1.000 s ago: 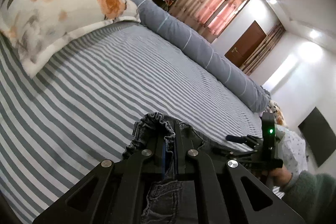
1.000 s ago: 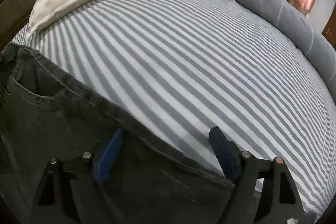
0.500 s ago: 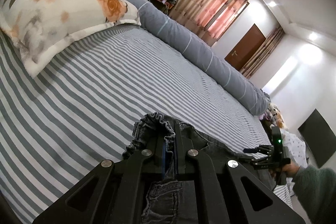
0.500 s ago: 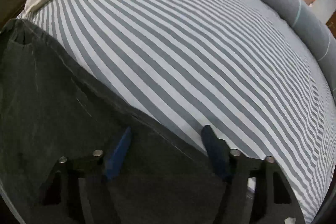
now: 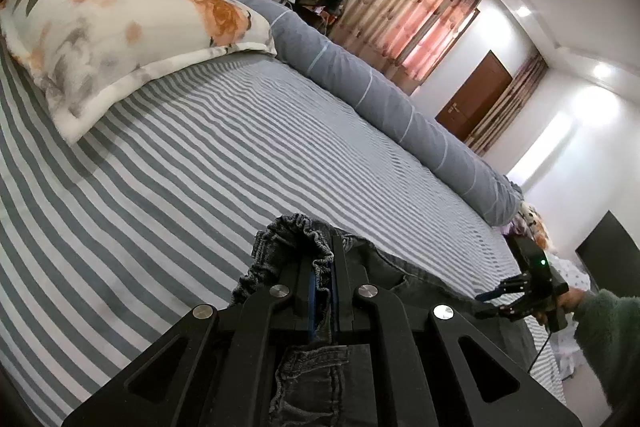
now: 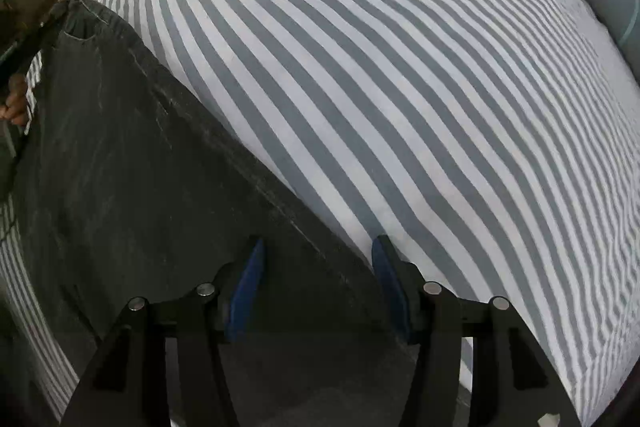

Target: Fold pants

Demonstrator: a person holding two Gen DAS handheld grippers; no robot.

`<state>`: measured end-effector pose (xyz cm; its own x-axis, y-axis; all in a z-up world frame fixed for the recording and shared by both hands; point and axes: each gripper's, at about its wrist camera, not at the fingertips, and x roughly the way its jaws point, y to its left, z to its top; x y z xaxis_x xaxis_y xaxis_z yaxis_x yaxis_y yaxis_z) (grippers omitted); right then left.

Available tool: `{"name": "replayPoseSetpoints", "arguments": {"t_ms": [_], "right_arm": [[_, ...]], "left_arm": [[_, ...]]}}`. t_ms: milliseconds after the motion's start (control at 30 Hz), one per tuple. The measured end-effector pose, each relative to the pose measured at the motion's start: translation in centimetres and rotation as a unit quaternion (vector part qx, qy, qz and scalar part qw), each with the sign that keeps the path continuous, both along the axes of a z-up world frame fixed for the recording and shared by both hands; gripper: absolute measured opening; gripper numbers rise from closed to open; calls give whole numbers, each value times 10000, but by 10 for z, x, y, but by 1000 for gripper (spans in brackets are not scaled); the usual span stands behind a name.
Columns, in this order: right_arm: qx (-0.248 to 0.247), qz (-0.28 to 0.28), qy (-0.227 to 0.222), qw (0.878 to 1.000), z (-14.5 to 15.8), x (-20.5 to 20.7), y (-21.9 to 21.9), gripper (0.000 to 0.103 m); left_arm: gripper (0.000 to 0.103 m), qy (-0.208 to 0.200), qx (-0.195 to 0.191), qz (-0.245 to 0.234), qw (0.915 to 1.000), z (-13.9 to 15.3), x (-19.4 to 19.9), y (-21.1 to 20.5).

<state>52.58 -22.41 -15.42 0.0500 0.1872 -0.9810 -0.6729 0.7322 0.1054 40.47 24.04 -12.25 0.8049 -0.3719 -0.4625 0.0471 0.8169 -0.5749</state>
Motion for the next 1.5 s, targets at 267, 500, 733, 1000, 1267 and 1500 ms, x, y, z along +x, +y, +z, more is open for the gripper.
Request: {"name": "replayPoseSetpoints", "arguments": {"t_ms": [267, 500, 733, 1000, 1267, 1500], "right_arm": [[-626, -207, -780, 9948, 21, -34, 19, 5], [-842, -951, -2179, 9677, 95, -114, 15, 4], [-847, -1525, -3414, 9236, 125, -274, 35, 5], [-1122, -2039, -2843, 9301, 45, -411, 38, 4], [197, -3242, -1474, 9342, 32, -431, 2, 21], [1334, -3994, -1042, 9010, 43, -452, -14, 45]], "left_arm": [[5, 68, 259, 120, 9996, 12, -2, -10], [5, -47, 614, -54, 9981, 43, -24, -10], [6, -190, 907, -466, 9946, 70, -93, -8], [10, 505, 1516, -896, 9831, 48, -188, -12], [18, 1799, 868, -598, 9780, 8, -245, 0], [47, 1714, -809, -250, 9816, 17, -268, 10]]}}
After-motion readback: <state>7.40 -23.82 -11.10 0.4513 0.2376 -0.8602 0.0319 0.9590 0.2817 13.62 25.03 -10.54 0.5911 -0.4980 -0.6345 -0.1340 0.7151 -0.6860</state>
